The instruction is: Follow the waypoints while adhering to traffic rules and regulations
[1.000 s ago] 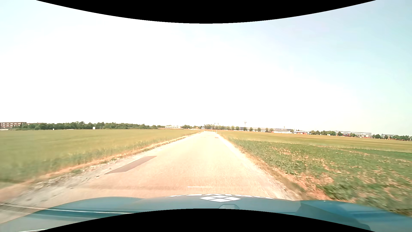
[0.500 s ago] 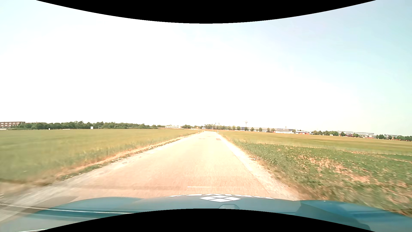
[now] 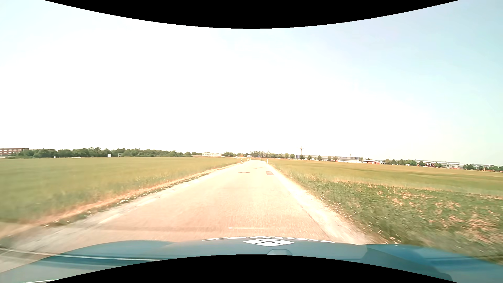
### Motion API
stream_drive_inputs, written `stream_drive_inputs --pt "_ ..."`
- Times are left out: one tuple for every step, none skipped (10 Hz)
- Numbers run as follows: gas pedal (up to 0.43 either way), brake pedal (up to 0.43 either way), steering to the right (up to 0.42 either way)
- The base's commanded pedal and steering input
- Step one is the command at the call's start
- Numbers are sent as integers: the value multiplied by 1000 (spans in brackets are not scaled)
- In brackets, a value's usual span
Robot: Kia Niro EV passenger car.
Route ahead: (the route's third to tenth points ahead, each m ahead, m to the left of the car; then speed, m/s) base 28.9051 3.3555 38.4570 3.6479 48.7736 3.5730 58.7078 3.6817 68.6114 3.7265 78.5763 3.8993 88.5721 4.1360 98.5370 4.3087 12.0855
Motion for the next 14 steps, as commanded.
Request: stream_drive_inputs --pt "20 0 -3" --pt "20 0 -2" --pt "8 0 -1" --pt "8 0 -1" --pt "8 0 -1" --pt "8 0 -1" --pt "8 0 -1" --pt "8 0 -1" --pt "0 0 0" --pt "0 0 -1" --pt "0 0 0" --pt "0 0 0" --pt "0 0 -1" --pt "0 0 -1"
